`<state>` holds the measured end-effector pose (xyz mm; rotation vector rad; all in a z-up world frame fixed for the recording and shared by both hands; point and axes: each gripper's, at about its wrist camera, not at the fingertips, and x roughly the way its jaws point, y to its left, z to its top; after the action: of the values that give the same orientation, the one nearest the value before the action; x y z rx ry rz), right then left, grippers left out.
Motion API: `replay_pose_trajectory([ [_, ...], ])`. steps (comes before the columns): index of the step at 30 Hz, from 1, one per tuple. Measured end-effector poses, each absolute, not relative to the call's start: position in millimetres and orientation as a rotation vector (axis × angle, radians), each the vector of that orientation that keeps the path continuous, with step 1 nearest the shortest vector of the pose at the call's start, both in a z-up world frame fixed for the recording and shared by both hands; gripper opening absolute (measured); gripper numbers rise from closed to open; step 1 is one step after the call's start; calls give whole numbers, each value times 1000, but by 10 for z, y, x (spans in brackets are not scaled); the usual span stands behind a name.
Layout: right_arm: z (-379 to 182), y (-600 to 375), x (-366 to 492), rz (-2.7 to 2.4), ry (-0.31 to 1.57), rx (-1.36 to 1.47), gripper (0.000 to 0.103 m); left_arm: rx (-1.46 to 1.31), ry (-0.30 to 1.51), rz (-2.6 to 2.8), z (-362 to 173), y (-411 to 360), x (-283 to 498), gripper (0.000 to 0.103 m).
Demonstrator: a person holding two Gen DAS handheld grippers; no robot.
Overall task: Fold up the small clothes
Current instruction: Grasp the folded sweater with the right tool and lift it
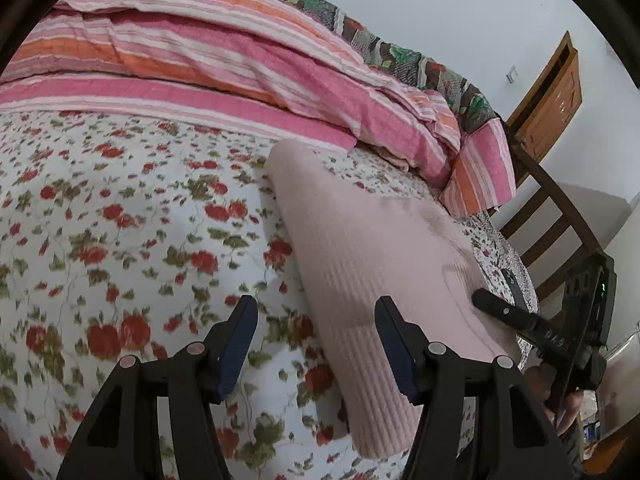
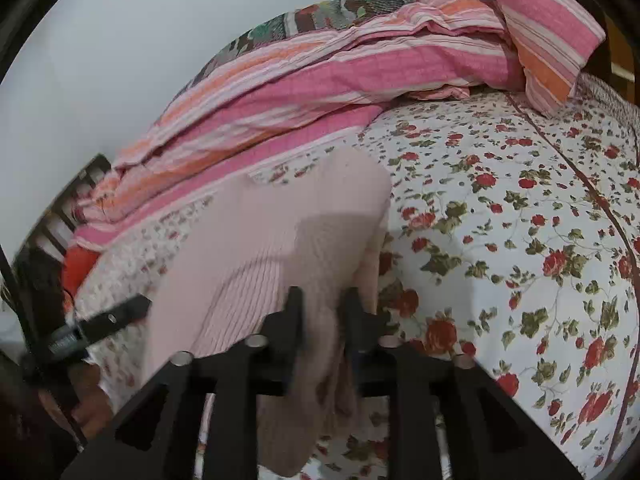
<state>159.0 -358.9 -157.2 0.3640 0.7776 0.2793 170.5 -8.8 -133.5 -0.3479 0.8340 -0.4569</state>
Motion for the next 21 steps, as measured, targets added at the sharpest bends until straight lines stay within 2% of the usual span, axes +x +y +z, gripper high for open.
replay_pose_trajectory([
  [1,-1586,-3603,1638,284,785,385,51,-345,821,-458,-1317,-71,1728,59],
  [2,-1618,-3617,1704,283,802,405,63,-343,809,-457,-1299,-51,1750,59],
  [3,-1672,-3629,1782,281,825,428,65,-342,802,-456,-1289,-33,1772,59],
  [8,-1936,-3620,2037,361,893,553,69,-332,761,-445,-1220,104,1939,59],
  [14,-1975,-3413,2250,375,934,494,74,-302,711,-387,-1194,270,2122,59],
  [16,-1985,-3372,2308,381,945,482,74,-337,699,-372,-1240,383,2142,59],
  [19,-1977,-3320,2336,403,957,460,65,-383,711,-355,-1330,536,2188,59],
  [21,-1947,-3324,2339,416,959,458,52,-394,714,-334,-1357,611,2211,59],
])
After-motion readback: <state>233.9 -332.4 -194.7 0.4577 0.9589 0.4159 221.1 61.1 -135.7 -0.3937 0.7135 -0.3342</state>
